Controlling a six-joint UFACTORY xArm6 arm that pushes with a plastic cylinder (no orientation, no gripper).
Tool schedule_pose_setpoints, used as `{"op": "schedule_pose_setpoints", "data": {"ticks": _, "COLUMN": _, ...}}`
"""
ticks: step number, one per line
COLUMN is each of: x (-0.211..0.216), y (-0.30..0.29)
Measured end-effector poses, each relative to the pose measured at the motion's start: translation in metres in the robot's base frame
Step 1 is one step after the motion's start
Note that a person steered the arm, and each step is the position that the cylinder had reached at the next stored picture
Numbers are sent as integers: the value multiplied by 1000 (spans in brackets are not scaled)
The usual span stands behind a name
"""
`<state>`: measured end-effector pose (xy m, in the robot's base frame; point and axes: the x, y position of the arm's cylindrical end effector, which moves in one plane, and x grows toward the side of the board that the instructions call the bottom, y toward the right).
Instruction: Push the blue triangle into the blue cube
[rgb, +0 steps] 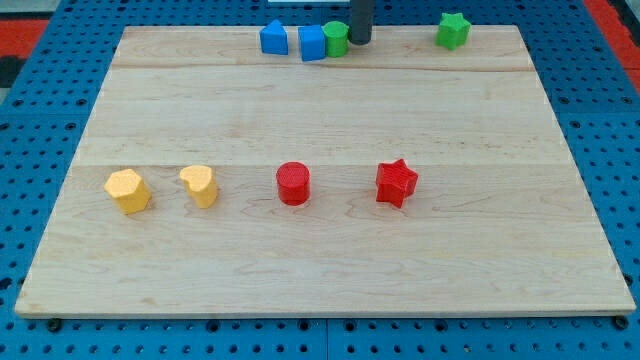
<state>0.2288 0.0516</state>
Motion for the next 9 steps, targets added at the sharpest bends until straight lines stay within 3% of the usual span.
{"op": "schedule_pose_setpoints", "data": {"ticks": 2, "x": 34, "y": -28}}
{"op": "schedule_pose_setpoints", "data": {"ticks": 4, "x": 75, "y": -175}}
{"op": "schedule_pose_setpoints", "data": {"ticks": 5, "x": 34, "y": -208}}
{"op": "schedule_pose_setpoints", "data": {"ticks": 6, "x": -15, "y": -200}}
{"op": "schedule_pose_setpoints", "data": {"ticks": 7, "x": -35, "y": -147}}
{"op": "schedule_pose_setpoints", "data": {"ticks": 9, "x": -33, "y": -102}}
